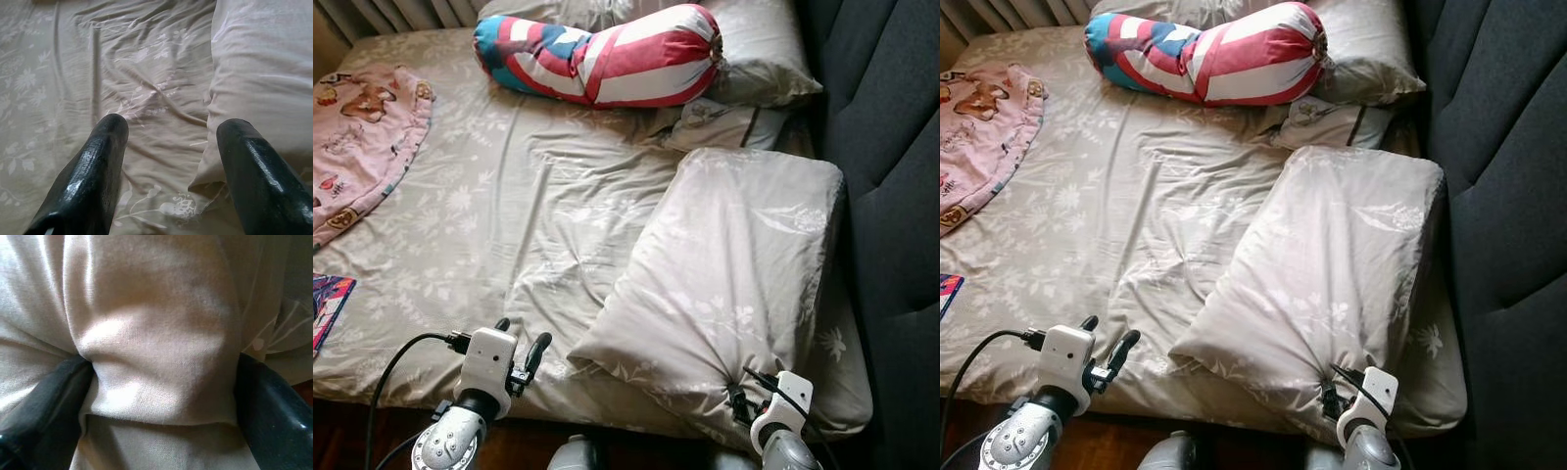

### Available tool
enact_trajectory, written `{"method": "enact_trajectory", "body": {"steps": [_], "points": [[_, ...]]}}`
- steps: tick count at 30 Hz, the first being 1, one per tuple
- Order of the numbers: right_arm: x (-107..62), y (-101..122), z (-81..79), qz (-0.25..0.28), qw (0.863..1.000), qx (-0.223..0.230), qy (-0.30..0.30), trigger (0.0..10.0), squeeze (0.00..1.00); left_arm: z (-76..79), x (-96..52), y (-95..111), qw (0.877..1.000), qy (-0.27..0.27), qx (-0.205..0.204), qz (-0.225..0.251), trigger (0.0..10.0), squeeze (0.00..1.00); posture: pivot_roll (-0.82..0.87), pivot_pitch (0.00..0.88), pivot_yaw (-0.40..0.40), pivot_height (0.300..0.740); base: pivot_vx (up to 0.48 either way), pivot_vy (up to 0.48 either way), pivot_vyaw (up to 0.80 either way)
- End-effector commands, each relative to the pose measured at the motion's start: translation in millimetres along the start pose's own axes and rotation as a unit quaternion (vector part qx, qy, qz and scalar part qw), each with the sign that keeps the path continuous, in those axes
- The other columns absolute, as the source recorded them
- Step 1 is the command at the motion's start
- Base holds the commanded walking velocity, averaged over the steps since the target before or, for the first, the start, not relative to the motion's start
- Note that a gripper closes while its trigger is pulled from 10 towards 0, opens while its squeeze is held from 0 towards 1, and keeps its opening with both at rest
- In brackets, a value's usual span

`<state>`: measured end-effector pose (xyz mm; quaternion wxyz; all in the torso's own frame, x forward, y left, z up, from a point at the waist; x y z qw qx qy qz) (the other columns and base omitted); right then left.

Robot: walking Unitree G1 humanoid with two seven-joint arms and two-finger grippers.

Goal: Clean up the room

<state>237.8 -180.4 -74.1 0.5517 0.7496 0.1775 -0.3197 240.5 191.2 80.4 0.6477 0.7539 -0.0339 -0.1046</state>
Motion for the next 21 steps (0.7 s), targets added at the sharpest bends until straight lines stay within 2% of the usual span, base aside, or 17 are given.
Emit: {"method": "enact_trajectory", "body": {"steps": [1,21], "points": [[-6.3,-27.8,-0.2,-0.049,0.999,0.010,-0.003,0.0,0.00,-2.0,-5.3,-6.5,1.000,0.004,-0.006,-0.018,10.0,0.00,0.11,0.320,0.125,0.691,0.000,0.000,0.00],[-7.6,-33.4,-4.1,-0.057,0.998,0.002,-0.001,0.0,0.00,-3.7,-4.4,-6.1,1.000,0.006,-0.005,-0.027,10.0,0.00,0.12,0.283,0.121,0.691,0.000,0.000,0.00]]}}
Point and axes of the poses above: a point about 5 cm out from each wrist's last joint towards the gripper, its own x axis pointing out of the wrist towards the gripper, its own y axis along the axis of the wrist's last joint, z = x × y, the point moved 2 cm from there along x, pointing out of the wrist towards the gripper, and after that the axes turned 5 degrees about -x, right-handed, at the moved point
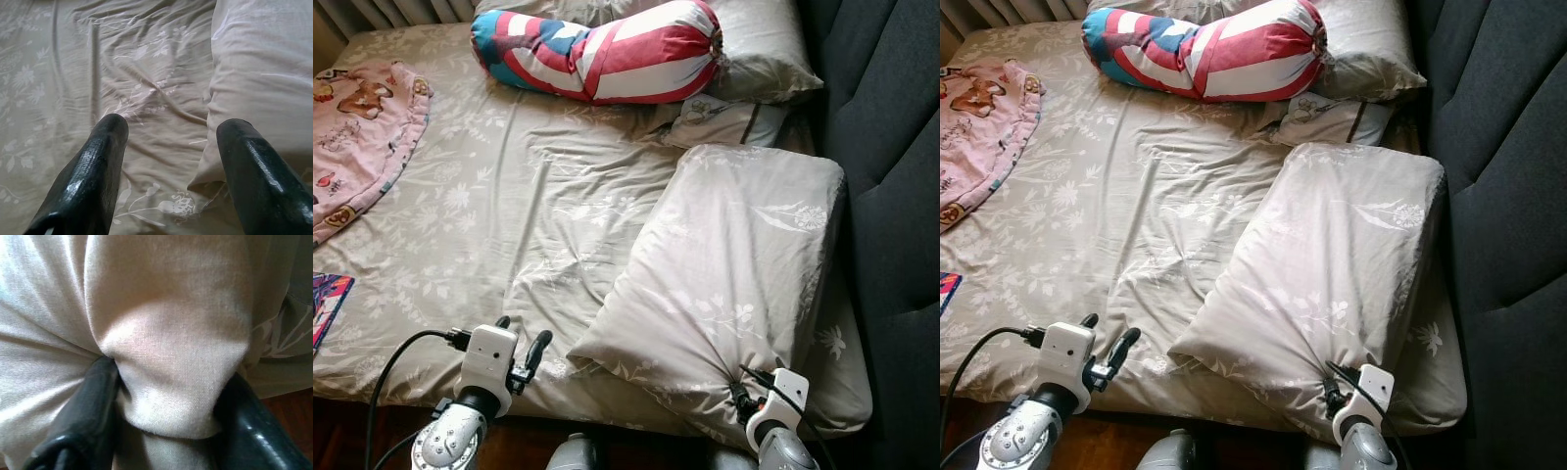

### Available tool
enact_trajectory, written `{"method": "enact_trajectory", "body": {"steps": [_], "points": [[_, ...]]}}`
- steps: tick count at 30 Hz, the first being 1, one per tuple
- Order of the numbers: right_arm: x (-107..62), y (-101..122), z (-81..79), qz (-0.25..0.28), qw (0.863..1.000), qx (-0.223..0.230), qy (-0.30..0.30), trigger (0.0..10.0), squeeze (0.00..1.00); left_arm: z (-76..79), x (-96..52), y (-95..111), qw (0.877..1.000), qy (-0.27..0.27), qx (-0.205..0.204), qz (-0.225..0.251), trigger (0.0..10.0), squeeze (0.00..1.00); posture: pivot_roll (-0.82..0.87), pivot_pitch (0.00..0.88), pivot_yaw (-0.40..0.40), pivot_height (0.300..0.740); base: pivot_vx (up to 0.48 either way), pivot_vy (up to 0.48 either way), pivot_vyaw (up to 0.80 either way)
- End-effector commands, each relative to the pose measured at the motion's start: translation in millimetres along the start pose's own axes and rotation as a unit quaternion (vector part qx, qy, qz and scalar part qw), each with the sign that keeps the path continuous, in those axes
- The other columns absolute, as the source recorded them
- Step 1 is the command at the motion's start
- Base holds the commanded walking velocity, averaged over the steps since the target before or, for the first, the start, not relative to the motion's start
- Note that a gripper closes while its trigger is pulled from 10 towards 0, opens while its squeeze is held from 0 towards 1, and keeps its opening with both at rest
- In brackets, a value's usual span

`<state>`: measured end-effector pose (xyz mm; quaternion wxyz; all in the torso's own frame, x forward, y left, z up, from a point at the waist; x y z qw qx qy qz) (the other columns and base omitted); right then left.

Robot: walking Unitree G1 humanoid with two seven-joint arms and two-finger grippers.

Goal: Clean up the room

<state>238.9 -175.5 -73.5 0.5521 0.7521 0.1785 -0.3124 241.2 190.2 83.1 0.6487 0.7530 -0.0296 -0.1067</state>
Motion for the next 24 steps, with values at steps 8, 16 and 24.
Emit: {"method": "enact_trajectory", "body": {"steps": [8,16,24], "points": [[-5.8,-28.3,1.0,-0.064,0.998,-0.013,-0.011,0.0,0.00,-3.0,8.5,-9.1,1.000,0.005,-0.004,-0.017,10.0,0.00,0.11,0.239,0.108,0.691,0.000,0.000,0.00],[-1.5,-13.3,7.9,-0.052,0.998,-0.026,-0.030,0.0,0.00,-2.0,31.7,-8.4,1.000,0.007,-0.009,-0.005,10.0,0.00,0.06,0.153,0.089,0.691,0.000,0.000,0.00],[2.4,12.9,26.0,-0.017,0.997,-0.042,-0.062,0.0,0.00,2.2,60.5,-8.5,1.000,0.000,-0.014,0.006,10.0,0.00,-0.01,0.088,0.077,0.691,0.000,0.000,0.00]]}}
Point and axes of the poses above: a point about 5 cm out from each wrist's last joint towards the gripper, its own x axis pointing out of the wrist towards the gripper, its own y axis along the axis of the wrist's last joint, z = x × y, the point moved 2 cm from there along x, pointing out of the wrist towards the gripper, and after that the axes turned 5 degrees about -x, right-handed, at the moved point
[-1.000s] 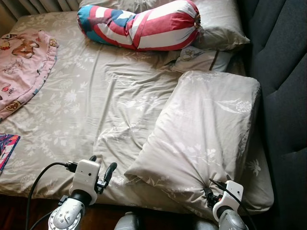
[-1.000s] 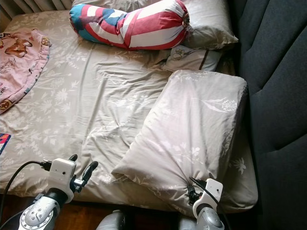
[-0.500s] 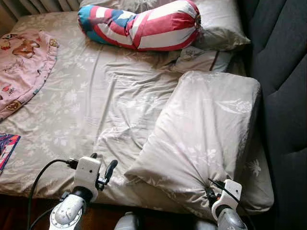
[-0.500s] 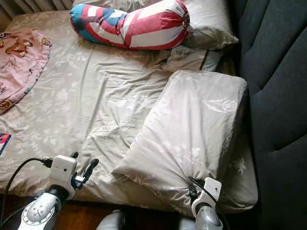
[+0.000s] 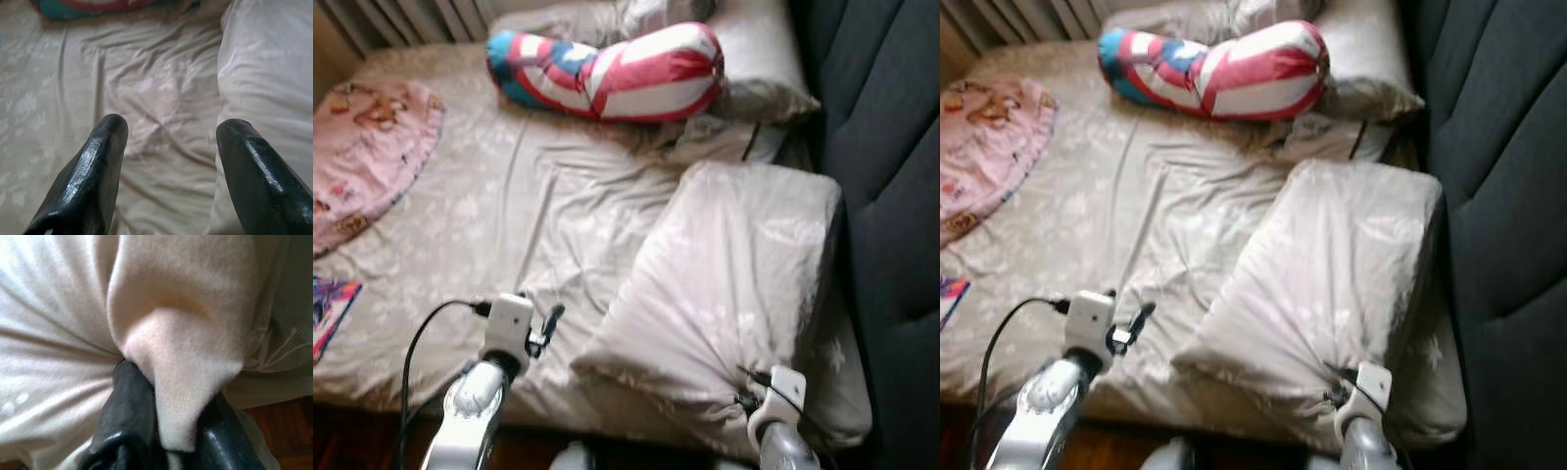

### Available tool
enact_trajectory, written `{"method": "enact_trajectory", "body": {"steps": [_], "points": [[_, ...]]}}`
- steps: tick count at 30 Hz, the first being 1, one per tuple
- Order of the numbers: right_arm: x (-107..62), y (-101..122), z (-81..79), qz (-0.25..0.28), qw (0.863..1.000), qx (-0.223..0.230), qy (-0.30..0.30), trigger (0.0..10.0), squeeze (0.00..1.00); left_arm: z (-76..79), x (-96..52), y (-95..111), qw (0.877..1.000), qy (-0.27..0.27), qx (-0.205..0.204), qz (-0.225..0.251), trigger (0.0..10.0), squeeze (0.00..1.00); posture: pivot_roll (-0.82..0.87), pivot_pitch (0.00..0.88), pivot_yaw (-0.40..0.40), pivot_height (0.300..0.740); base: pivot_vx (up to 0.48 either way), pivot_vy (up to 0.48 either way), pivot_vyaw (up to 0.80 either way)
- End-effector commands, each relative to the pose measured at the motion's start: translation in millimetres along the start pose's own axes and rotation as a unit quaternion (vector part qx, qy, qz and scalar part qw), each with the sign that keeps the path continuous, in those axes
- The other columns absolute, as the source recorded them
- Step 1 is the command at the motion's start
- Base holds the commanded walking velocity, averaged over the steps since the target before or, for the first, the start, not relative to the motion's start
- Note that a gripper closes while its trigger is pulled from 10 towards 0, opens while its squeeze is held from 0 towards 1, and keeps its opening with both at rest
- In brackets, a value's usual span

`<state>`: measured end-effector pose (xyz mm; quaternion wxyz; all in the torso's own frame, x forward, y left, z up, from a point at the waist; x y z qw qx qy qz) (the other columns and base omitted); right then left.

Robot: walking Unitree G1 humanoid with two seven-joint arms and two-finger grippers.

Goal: Clean up the room

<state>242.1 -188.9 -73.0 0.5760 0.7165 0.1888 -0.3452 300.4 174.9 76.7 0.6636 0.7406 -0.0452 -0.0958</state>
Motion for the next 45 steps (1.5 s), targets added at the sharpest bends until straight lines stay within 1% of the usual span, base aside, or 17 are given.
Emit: {"method": "enact_trajectory", "body": {"steps": [1,6,8,10,14,19,21,23,24,29,30,31,36,37,38,41,45], "points": [[0.5,9.2,18.2,0.012,0.999,-0.006,-0.034,0.0,0.00,-0.7,1.5,-9.9,1.000,0.002,0.002,-0.014,10.0,0.00,-0.01,0.079,0.075,0.691,0.000,0.000,0.00],[0.3,29.1,42.4,0.041,0.996,-0.004,-0.073,0.0,0.00,6.3,12.4,-6.9,1.000,-0.004,-0.001,-0.004,10.0,0.00,-0.04,0.059,0.066,0.691,0.000,0.000,0.00],[-1.8,39.3,60.6,0.055,0.993,-0.015,-0.108,0.0,0.00,7.1,16.0,-6.8,1.000,-0.003,-0.004,-0.001,10.0,0.00,-0.05,0.053,0.061,0.691,0.000,0.000,0.00],[-7.0,53.5,86.7,0.078,0.984,-0.010,-0.160,0.0,0.00,8.2,18.8,-6.9,1.000,-0.002,-0.006,0.001,10.0,0.00,-0.07,0.045,0.054,0.691,0.000,0.000,0.00],[-16.4,71.2,117.0,0.105,0.967,-0.026,-0.231,0.0,0.00,10.1,23.3,-7.6,1.000,-0.002,-0.009,0.006,10.0,0.00,-0.08,0.039,0.046,0.691,0.000,0.000,0.00],[-28.3,86.8,143.2,0.133,0.944,-0.025,-0.301,0.0,0.00,11.2,25.8,-8.1,1.000,-0.001,-0.011,0.009,10.0,0.00,-0.09,0.034,0.041,0.691,0.000,0.000,0.00],[-29.0,88.7,144.6,0.136,0.943,-0.024,-0.304,0.0,0.00,11.4,26.0,-8.4,1.000,-0.001,-0.011,0.010,10.0,0.00,-0.09,0.034,0.041,0.691,0.000,0.000,0.00],[-24.1,86.1,136.7,0.119,0.952,-0.036,-0.279,0.0,0.00,12.5,27.0,-9.8,1.000,-0.001,-0.012,0.012,10.0,0.00,-0.10,0.033,0.035,0.691,0.000,0.000,0.00],[-20.9,83.6,130.1,0.111,0.957,-0.043,-0.265,10.0,0.00,13.2,27.2,-10.5,1.000,-0.001,-0.012,0.013,10.0,0.00,-0.09,0.034,0.034,0.691,0.000,0.000,0.00],[-17.3,77.7,120.0,0.102,0.961,-0.039,-0.255,10.0,0.00,13.6,27.1,-11.7,1.000,-0.001,-0.012,0.014,10.0,0.00,-0.09,0.037,0.032,0.691,0.000,0.000,0.00],[-15.9,75.9,116.0,0.100,0.962,-0.039,-0.250,10.0,0.94,14.0,27.0,-12.2,1.000,-0.001,-0.012,0.014,10.0,0.00,-0.09,0.040,0.033,0.691,0.000,0.000,0.00],[-15.1,75.0,113.3,0.099,0.963,-0.040,-0.247,10.0,1.00,14.3,26.9,-12.4,1.000,-0.001,-0.012,0.014,10.0,0.00,-0.09,0.040,0.033,0.691,0.000,0.000,0.00],[-15.0,78.4,108.7,0.110,0.958,-0.063,-0.257,10.0,1.00,14.0,26.8,-13.8,1.000,-0.002,-0.012,0.014,10.0,0.00,-0.09,0.041,0.033,0.691,0.000,0.000,0.00],[-15.1,80.4,107.9,0.115,0.957,-0.066,-0.256,10.0,0.93,13.9,26.7,-14.0,1.000,-0.002,-0.012,0.014,10.0,0.00,-0.09,0.041,0.033,0.691,0.000,0.000,0.00],[-15.0,86.3,105.0,0.132,0.956,-0.073,-0.250,10.0,0.00,13.9,26.8,-14.3,1.000,-0.002,-0.012,0.014,10.0,0.00,-0.09,0.042,0.033,0.691,0.000,0.000,0.00],[-15.4,97.5,98.3,0.169,0.955,-0.074,-0.232,10.0,0.00,14.0,26.9,-14.8,1.000,-0.003,-0.013,0.014,10.0,0.00,-0.09,0.042,0.034,0.691,0.000,0.000,0.00],[-15.2,112.0,83.8,0.219,0.957,-0.048,-0.184,10.0,0.00,14.0,26.7,-15.6,1.000,-0.003,-0.013,0.014,10.0,0.00,-0.09,0.043,0.036,0.691,0.000,0.000,0.00]]}}
Point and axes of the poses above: a point about 5 cm out from each wrist's last joint towards the gripper, its own x axis pointing out of the wrist towards the gripper, its own y axis along the axis of the wrist's last joint, z = x × y, the point moved 2 cm from there along x, pointing out of the wrist towards the gripper, and after that the axes turned 5 degrees about -x, right-handed, at the moved point
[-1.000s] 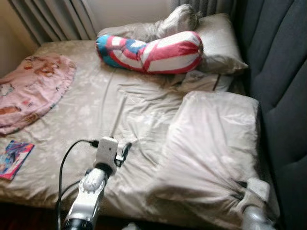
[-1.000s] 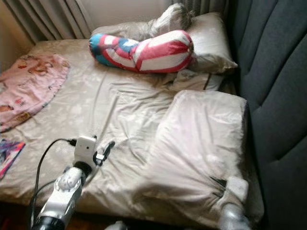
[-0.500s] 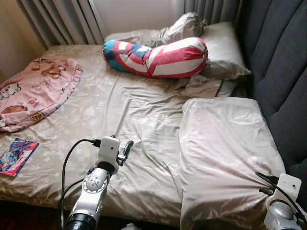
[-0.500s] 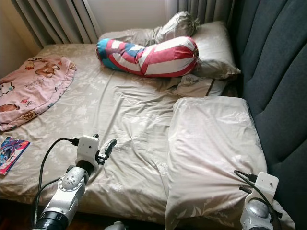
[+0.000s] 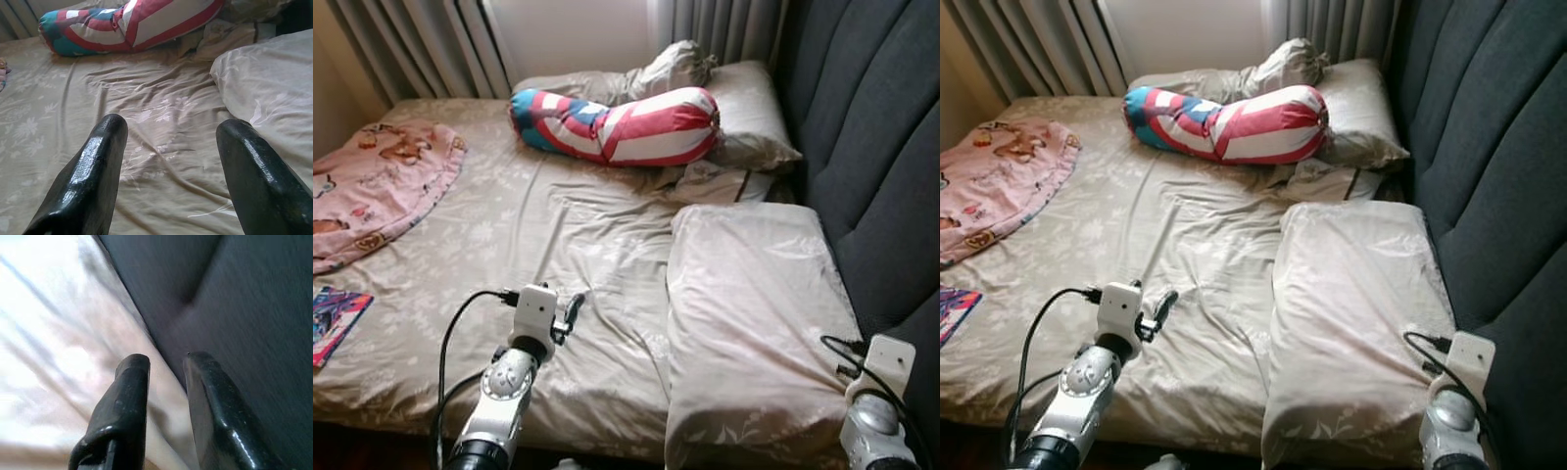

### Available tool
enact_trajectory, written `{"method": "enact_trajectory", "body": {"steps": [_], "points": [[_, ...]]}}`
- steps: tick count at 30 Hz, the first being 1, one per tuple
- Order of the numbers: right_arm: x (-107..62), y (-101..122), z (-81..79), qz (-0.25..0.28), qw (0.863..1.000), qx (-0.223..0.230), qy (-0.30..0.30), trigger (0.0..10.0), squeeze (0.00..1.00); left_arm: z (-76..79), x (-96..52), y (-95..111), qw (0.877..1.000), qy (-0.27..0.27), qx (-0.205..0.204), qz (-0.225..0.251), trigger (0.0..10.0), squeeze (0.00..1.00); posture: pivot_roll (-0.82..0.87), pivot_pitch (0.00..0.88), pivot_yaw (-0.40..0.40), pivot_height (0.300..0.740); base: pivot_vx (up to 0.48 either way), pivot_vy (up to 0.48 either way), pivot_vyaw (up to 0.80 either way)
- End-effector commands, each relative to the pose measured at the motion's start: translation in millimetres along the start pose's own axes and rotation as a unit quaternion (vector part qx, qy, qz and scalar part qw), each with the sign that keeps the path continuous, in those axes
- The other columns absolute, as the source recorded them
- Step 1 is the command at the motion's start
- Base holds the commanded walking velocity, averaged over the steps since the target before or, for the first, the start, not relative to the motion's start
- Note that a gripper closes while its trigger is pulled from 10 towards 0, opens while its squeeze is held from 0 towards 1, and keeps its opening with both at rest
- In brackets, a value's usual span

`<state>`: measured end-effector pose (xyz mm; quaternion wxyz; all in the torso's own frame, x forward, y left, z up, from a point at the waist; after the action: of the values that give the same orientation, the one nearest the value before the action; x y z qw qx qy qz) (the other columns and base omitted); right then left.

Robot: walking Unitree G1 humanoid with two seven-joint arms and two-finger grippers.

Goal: Clean up the room

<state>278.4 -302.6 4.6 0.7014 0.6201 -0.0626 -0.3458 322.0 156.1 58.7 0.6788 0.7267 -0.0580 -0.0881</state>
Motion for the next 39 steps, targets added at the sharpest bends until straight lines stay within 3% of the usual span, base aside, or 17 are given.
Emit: {"method": "enact_trajectory", "body": {"steps": [1,7,11,14,15,17,21,31,35,39], "points": [[-1.9,9.1,-17.5,0.026,0.998,0.025,0.046,10.0,0.00,-1.8,0.5,-1.1,1.000,0.000,0.006,-0.003,10.0,0.00,-0.09,0.043,0.036,0.691,0.000,0.000,0.00],[-13.1,18.0,-62.1,0.051,0.986,0.036,0.156,10.0,0.00,-1.8,0.8,-2.4,1.000,0.001,0.003,-0.004,10.0,0.00,-0.10,0.043,0.030,0.691,0.000,0.000,0.00],[-17.2,16.7,-72.1,0.051,0.983,0.033,0.175,10.0,0.00,-2.6,0.9,-4.2,1.000,0.003,0.001,-0.008,10.0,0.00,-0.10,0.041,0.032,0.691,0.000,0.000,0.00],[-22.9,14.1,-83.3,0.048,0.977,0.043,0.202,10.0,0.00,-6.4,0.8,-9.6,1.000,0.014,-0.014,-0.022,10.0,0.00,-0.09,0.037,0.032,0.691,0.000,0.000,0.00],[-25.2,11.3,-87.1,0.046,0.977,0.021,0.209,10.0,0.00,-8.9,0.8,-12.0,0.999,0.021,-0.022,-0.028,10.0,0.00,-0.09,0.037,0.031,0.700,0.000,0.000,0.00],[-28.1,8.9,-91.6,0.044,0.974,0.023,0.223,10.0,0.00,-15.0,-0.8,-20.2,0.997,0.042,-0.043,-0.047,10.0,0.00,-0.10,0.028,0.032,0.715,0.000,0.000,0.00],[-29.6,3.1,-92.5,0.030,0.972,0.025,0.233,10.0,0.00,-21.0,-5.0,-32.0,0.993,0.067,-0.070,-0.073,10.0,0.00,-0.10,0.019,0.032,0.740,0.000,0.000,0.00],[-41.3,-30.7,-95.1,-0.037,0.966,-0.014,0.256,10.0,0.00,-24.4,-21.5,-67.3,0.977,0.097,-0.103,-0.157,10.0,0.00,-0.10,0.000,0.021,0.740,0.000,0.000,0.00],[-47.5,-50.3,-92.0,-0.081,0.962,-0.028,0.258,10.0,0.00,-20.4,-32.0,-84.7,0.968,0.102,-0.106,-0.205,10.0,0.00,-0.10,0.000,0.012,0.740,0.000,0.000,0.00],[-56.8,-75.1,-84.6,-0.131,0.958,-0.043,0.252,10.0,0.00,-18.3,-49.7,-106.0,0.950,0.124,-0.114,-0.263,10.0,0.00,-0.10,0.000,0.001,0.740,0.000,0.000,0.00]]}}
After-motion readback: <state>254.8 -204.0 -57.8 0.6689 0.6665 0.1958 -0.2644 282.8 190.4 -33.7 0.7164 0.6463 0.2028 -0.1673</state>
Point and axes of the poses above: a point about 5 cm out from each wrist's last joint towards the gripper, its own x axis pointing out of the wrist towards the gripper, its own y axis along the axis of the wrist's last joint, z = x × y, the point moved 2 cm from there along x, pointing out of the wrist towards the gripper, and after that the axes turned 5 degrees about -x, right-handed, at the moved point
